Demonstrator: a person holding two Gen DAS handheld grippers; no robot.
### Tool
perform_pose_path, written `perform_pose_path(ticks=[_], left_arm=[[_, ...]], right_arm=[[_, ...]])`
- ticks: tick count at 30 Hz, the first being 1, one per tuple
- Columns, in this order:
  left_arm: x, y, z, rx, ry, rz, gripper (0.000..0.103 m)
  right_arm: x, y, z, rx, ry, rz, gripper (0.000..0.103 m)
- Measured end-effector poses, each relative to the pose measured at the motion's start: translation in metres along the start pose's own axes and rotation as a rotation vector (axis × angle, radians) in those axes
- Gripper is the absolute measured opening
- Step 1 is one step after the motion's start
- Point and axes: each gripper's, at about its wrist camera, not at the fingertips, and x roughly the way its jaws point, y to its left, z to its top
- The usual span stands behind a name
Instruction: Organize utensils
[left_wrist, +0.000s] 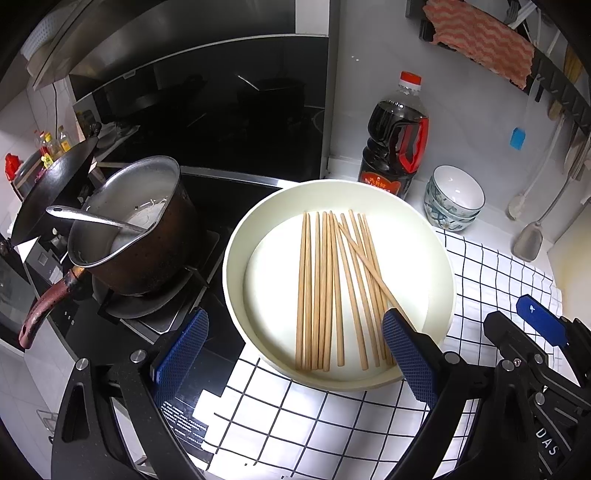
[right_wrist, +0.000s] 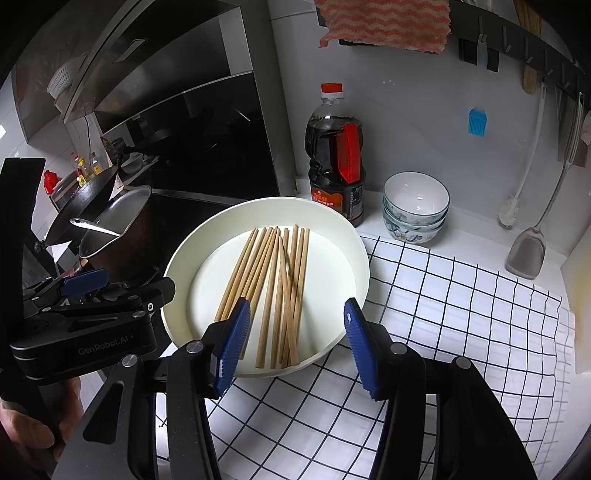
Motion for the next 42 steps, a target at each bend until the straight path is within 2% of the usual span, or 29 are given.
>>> perform_pose_path(ticks=[17,42], left_arm=[[0.0032,-0.0002,-0.0012,-0.001,0.027,0.041,0.094],[0.0021,0.0032,-0.0023,-0.016,0.018,0.025,0.094]], right_arm=[[-0.0015,-0.0007,0.0005,0.002,0.002,-0.001,0.051],[-0.0010,-0.0003,-0.0005,0.002,0.003,-0.002,0.051]])
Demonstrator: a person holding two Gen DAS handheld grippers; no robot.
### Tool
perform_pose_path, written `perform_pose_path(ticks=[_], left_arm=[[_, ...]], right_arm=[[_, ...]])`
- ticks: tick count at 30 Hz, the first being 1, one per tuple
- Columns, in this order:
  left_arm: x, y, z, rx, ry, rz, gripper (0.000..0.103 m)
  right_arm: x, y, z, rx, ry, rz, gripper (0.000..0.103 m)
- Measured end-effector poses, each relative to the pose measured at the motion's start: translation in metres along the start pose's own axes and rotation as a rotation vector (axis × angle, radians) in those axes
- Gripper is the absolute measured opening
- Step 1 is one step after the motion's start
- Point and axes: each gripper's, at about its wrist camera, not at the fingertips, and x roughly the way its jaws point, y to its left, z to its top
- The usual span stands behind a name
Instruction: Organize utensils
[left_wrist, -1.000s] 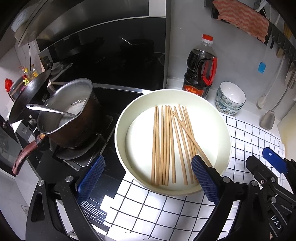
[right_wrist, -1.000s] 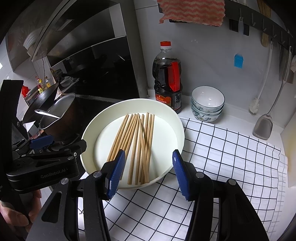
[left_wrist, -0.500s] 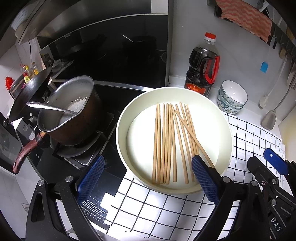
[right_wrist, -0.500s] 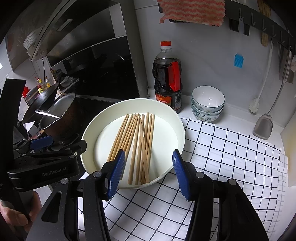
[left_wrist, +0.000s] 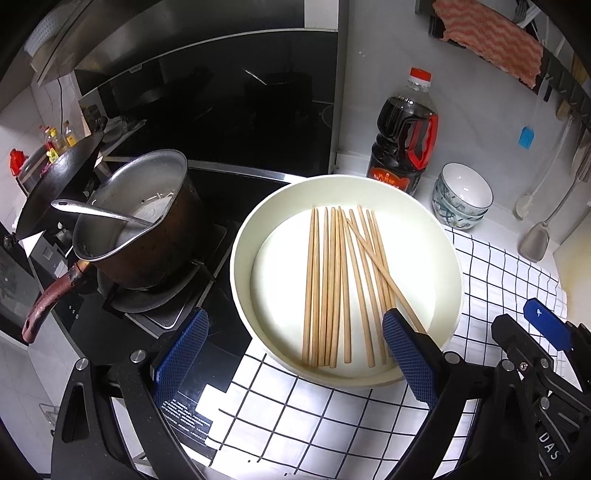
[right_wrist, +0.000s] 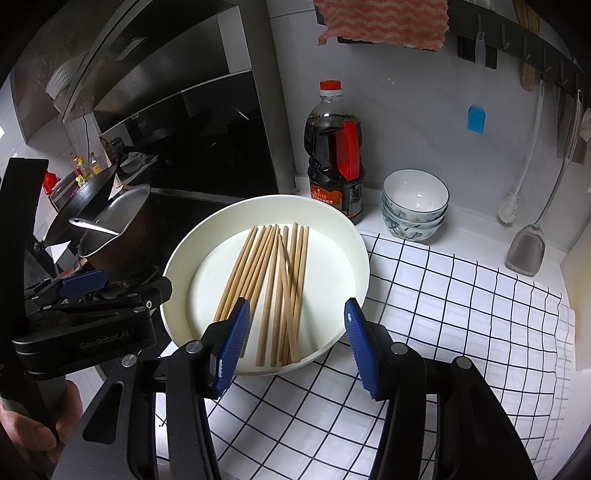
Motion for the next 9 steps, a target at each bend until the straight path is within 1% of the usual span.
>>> perform_pose_path(ticks=[3,9], left_arm=[[-0.0005,-0.0013,-0.0003,-0.001,0.000,0.016,0.094],[0.0018,-0.0025,-0.0002,0.000,0.013,0.011,0.094]], right_arm=[[-0.0001,0.0000,-0.0005,0.000,0.000,0.000,0.051],[0.0002,-0.0005,-0.0031,0.012,0.000,-0.004,0.051]])
